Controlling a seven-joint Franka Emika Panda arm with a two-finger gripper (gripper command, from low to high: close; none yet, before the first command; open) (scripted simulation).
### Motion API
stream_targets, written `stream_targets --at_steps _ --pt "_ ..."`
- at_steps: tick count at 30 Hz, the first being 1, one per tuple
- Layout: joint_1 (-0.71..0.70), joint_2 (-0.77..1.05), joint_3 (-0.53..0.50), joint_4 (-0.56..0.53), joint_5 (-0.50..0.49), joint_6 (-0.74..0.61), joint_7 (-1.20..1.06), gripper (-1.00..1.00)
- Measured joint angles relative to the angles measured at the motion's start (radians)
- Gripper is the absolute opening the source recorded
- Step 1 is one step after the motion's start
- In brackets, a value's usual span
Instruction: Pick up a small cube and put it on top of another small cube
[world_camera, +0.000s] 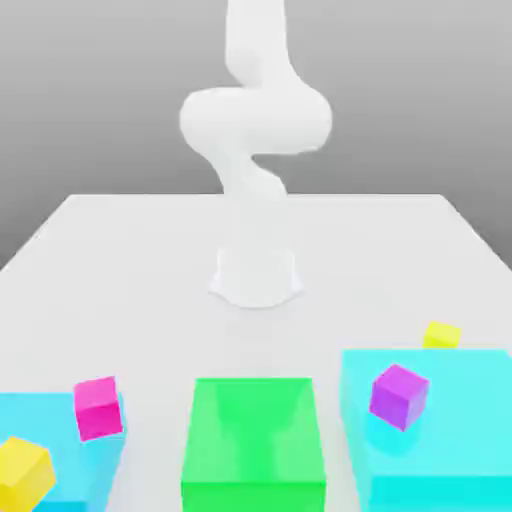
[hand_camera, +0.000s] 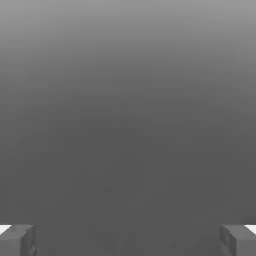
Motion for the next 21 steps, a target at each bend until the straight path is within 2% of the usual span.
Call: stream_targets --at_steps 21 --pt "0.493 0.452 0.026 -0.289 -0.037 0.302 -0.900 0.00"
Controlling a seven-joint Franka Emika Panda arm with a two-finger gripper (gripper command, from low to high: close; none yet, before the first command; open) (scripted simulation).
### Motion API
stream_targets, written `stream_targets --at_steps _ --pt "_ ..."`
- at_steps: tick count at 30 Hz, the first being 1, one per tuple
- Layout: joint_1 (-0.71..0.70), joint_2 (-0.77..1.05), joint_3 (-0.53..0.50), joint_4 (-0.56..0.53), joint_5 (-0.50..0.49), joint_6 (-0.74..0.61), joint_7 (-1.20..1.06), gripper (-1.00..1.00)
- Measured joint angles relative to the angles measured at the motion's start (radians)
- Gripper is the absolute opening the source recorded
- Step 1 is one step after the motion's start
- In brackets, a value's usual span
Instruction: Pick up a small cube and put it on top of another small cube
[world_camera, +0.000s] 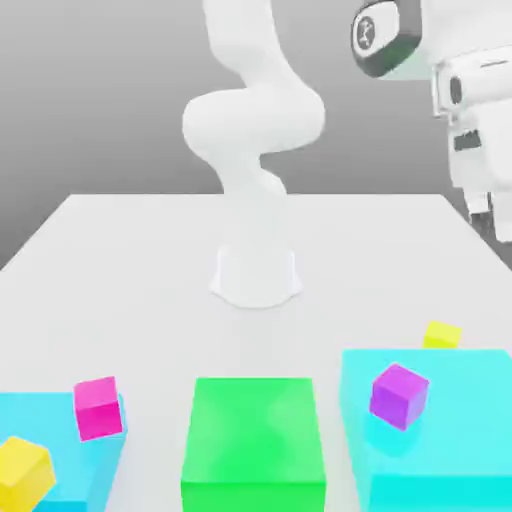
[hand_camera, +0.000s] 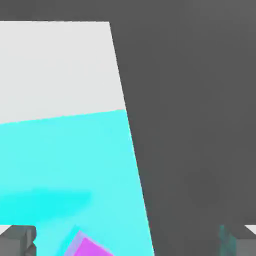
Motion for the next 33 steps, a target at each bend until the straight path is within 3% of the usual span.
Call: stream_targets --at_steps 14,21,22,29,33 --pt "0.282 0.297 0.092 -0.192 0.034 0.201 -0.636 0.00" --pt "0.338 0.535 0.020 -0.166 -0.044 0.391 -0.624 0.00" --pt "0.350 0.565 0.006 -0.161 -0.050 0.416 -0.620 -1.00" --pt "0.353 0.570 0.003 -0.160 -0.050 0.418 -0.620 -1.00" --pt "0.326 0.449 0.041 -0.182 -0.004 0.320 -0.654 -1.00"
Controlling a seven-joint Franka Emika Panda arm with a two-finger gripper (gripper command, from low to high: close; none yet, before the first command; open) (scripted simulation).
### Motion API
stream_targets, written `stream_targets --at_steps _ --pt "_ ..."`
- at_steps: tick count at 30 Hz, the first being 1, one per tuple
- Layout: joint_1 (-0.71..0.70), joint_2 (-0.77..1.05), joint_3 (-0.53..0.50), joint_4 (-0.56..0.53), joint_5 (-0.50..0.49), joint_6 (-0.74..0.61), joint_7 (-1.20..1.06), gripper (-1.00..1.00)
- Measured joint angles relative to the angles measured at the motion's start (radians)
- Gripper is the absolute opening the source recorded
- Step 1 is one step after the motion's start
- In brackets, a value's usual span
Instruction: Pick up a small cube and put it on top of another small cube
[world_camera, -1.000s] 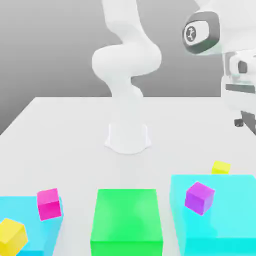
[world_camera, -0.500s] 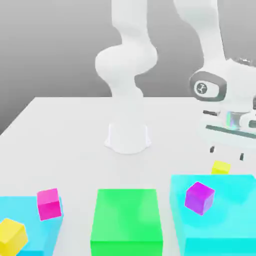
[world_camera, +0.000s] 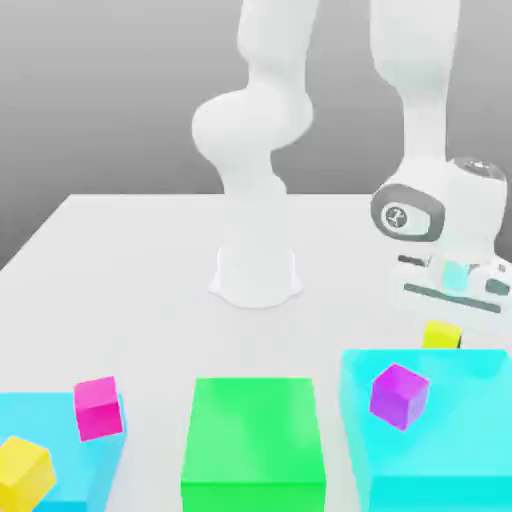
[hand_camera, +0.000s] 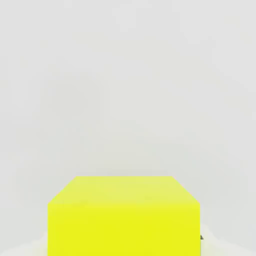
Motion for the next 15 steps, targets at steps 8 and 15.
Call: stream_targets --at_steps 8,15 --pt "-0.024 -0.072 0.002 0.130 0.073 -0.256 -0.117 -1.00" --pt "-0.090 -0.023 -0.055 0.329 0.076 -0.458 -0.163 -1.00"
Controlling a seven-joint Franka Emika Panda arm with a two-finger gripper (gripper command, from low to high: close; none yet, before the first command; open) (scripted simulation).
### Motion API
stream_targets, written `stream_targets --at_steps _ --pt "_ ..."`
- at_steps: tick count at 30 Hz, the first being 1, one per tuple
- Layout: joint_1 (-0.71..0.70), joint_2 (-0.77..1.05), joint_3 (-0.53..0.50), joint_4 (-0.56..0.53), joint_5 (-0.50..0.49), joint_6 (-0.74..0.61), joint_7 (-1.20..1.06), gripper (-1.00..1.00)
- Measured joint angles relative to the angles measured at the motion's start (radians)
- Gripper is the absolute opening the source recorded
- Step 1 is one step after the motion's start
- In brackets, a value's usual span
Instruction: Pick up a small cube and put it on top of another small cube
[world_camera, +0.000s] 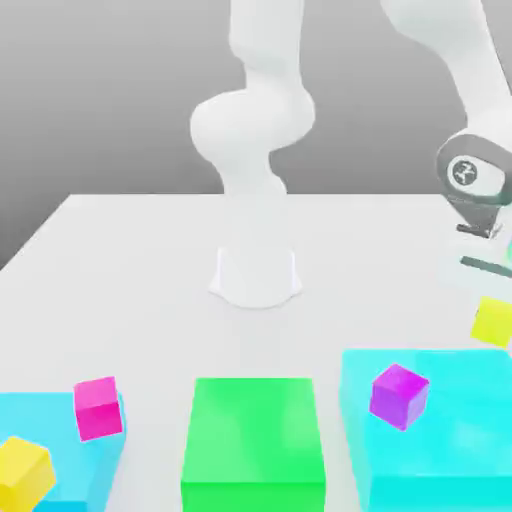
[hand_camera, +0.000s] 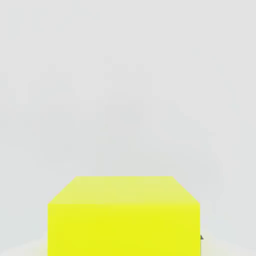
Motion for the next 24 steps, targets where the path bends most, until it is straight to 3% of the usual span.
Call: stream_targets --at_steps 4,18,24 --pt "-0.125 -0.035 -0.111 0.032 -0.015 -0.050 0.089 -1.00" --pt "-0.764 -0.198 -0.432 0.019 -0.071 -0.115 0.537 -1.00" --pt "-0.774 -0.102 -0.436 -0.025 0.008 0.026 0.520 -1.00"
